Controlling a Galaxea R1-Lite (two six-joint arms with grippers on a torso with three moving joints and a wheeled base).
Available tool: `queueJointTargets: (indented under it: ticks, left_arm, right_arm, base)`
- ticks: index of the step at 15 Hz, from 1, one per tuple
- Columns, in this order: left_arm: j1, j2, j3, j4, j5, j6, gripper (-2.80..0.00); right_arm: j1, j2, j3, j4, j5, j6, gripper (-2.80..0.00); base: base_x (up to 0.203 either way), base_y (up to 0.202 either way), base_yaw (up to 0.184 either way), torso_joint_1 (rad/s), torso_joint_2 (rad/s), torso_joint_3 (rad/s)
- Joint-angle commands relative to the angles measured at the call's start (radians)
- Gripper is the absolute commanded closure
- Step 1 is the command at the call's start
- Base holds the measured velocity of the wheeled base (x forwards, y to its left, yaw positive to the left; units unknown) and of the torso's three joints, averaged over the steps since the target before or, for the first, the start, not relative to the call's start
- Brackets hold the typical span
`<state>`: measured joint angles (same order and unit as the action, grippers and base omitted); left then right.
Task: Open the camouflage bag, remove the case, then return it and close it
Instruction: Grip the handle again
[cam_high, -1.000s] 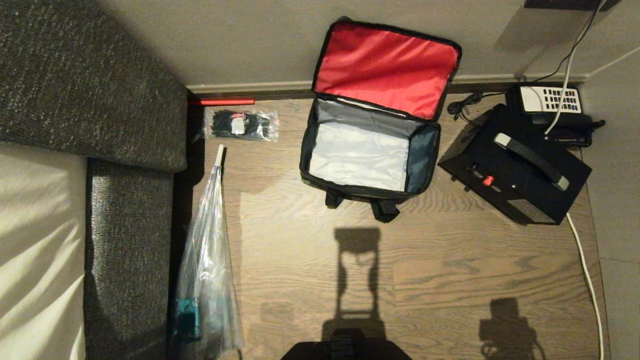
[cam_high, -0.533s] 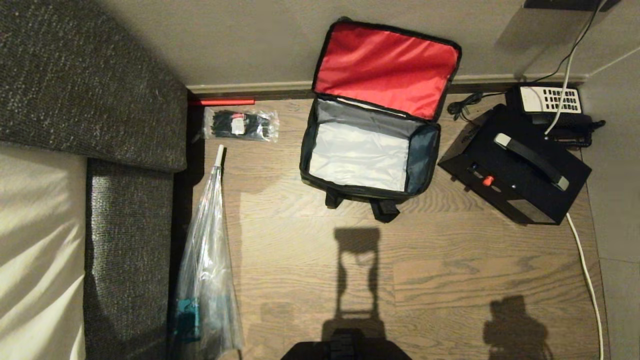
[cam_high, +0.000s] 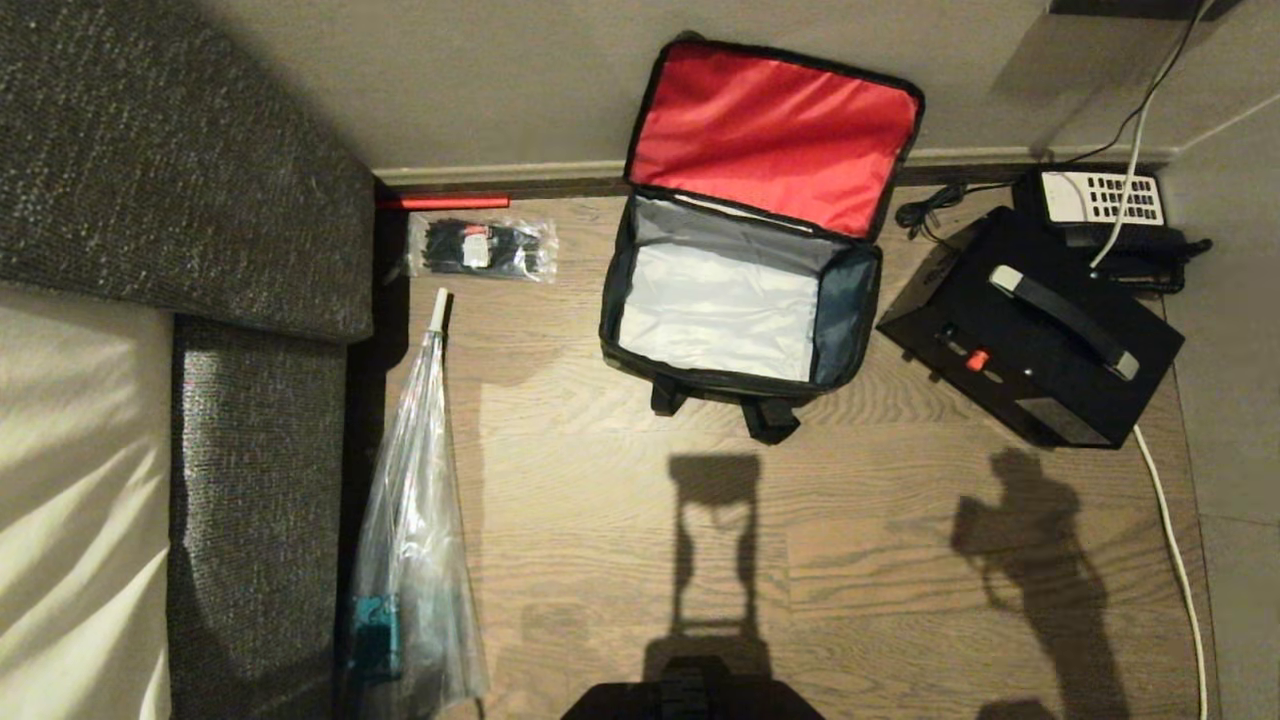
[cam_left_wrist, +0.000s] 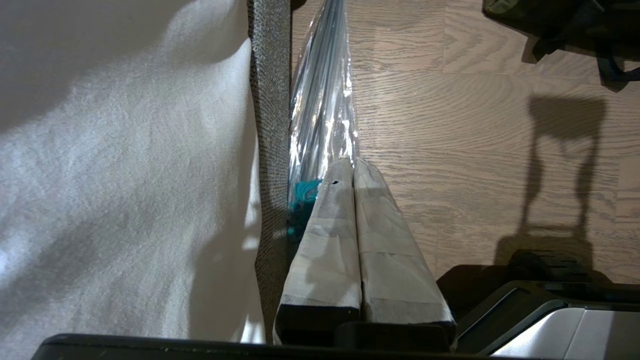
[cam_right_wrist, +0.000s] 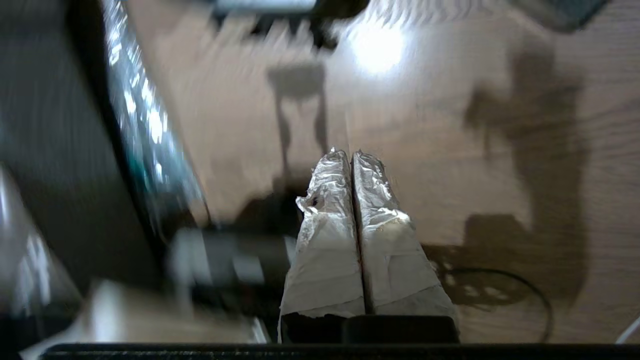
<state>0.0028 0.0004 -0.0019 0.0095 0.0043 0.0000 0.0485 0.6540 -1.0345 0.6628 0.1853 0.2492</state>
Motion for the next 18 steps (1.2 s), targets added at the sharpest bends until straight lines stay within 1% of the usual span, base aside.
queueJointTargets:
  ticks: [1,3,5,6,7,8,9,11,13,14,15,17,18]
  left_arm:
    - [0.000,0.000,0.000,0.000,0.000,0.000,0.00]
    - [0.000,0.000,0.000,0.000,0.000,0.000,0.00]
    - [0.000,0.000,0.000,0.000,0.000,0.000,0.00]
    - [0.000,0.000,0.000,0.000,0.000,0.000,0.00]
    - [0.000,0.000,0.000,0.000,0.000,0.000,0.00]
    - [0.000,0.000,0.000,0.000,0.000,0.000,0.00]
    - [0.000,0.000,0.000,0.000,0.000,0.000,0.00]
    - [0.000,0.000,0.000,0.000,0.000,0.000,0.00]
    - [0.000,0.000,0.000,0.000,0.000,0.000,0.00]
    - [0.000,0.000,0.000,0.000,0.000,0.000,0.00]
    - [0.000,0.000,0.000,0.000,0.000,0.000,0.00]
    - [0.000,0.000,0.000,0.000,0.000,0.000,0.00]
    - [0.000,0.000,0.000,0.000,0.000,0.000,0.00]
  right_arm:
    - [0.003,0.536,-0.158,-0.137,-0.032,0.074,0.00]
    - [-0.037,0.794,-0.249,-0.288,-0.046,0.128,0.00]
    - [-0.101,1.000,-0.311,-0.433,-0.008,0.162,0.00]
    - [-0.132,1.087,-0.333,-0.484,0.011,0.160,0.00]
    - [-0.165,1.164,-0.350,-0.519,0.026,0.121,-2.37]
    - [-0.191,1.208,-0.362,-0.548,0.034,0.035,-2.80]
    - [-0.203,1.222,-0.368,-0.566,0.039,-0.038,-2.80]
    - [-0.211,1.189,-0.342,-0.605,0.039,-0.125,-2.80]
    - [-0.212,1.195,-0.305,-0.660,-0.008,-0.264,-2.80]
    - [-0.214,1.191,-0.302,-0.671,-0.020,-0.314,-2.80]
    - [-0.214,1.175,-0.286,-0.681,-0.038,-0.333,-2.80]
    - [-0.215,1.167,-0.264,-0.715,-0.106,-0.433,-2.80]
    - [-0.222,1.166,-0.269,-0.735,-0.111,-0.456,-2.80]
  base:
    - [0.000,0.000,0.000,0.000,0.00,0.000]
    - [0.000,0.000,0.000,0.000,0.00,0.000]
    - [0.000,0.000,0.000,0.000,0.00,0.000]
    - [0.000,0.000,0.000,0.000,0.00,0.000]
    - [0.000,0.000,0.000,0.000,0.00,0.000]
    - [0.000,0.000,0.000,0.000,0.00,0.000]
    - [0.000,0.000,0.000,0.000,0.00,0.000]
    - [0.000,0.000,0.000,0.000,0.00,0.000]
    - [0.000,0.000,0.000,0.000,0.00,0.000]
    - [0.000,0.000,0.000,0.000,0.00,0.000]
    - [0.000,0.000,0.000,0.000,0.00,0.000]
    - [0.000,0.000,0.000,0.000,0.00,0.000]
    - [0.000,0.000,0.000,0.000,0.00,0.000]
